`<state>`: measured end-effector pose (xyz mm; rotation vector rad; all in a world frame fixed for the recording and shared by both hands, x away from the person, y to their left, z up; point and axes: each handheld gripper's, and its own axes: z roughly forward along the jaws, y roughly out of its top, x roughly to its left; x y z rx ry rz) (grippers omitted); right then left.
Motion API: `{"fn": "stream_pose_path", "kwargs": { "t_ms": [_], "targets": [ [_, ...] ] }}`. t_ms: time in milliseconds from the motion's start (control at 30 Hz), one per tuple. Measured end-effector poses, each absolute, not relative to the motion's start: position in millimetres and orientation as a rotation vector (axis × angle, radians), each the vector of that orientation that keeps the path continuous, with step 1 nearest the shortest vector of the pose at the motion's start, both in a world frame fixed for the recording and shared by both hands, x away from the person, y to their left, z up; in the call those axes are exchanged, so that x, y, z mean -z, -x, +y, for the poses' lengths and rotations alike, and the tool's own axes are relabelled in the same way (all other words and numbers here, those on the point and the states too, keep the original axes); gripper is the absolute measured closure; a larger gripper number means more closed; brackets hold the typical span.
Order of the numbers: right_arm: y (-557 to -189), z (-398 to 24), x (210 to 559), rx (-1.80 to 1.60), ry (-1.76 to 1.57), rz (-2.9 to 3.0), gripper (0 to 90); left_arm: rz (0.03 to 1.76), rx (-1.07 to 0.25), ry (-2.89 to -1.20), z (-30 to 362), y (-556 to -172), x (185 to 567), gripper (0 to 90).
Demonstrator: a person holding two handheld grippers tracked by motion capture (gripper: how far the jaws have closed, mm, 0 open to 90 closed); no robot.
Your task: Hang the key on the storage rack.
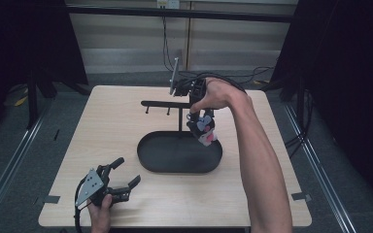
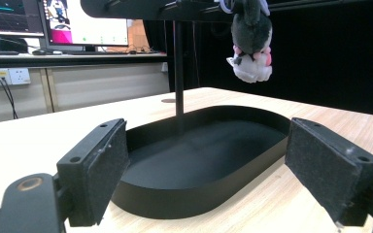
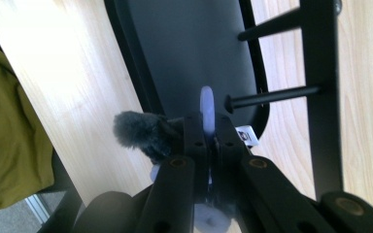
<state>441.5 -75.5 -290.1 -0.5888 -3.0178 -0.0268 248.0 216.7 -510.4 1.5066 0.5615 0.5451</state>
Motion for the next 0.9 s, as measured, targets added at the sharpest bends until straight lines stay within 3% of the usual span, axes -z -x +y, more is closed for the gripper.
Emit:
{"fn": "stream_pose_path", "kwargs": {
  "t_ms": [900],
  "targets": [
    [-456.0,-79.9,301.5,0.007,0.646,-3.052,87.0,0.556,-0.542,-1.511,217.0,-248.1,510.3,15.5]
  ]
}}
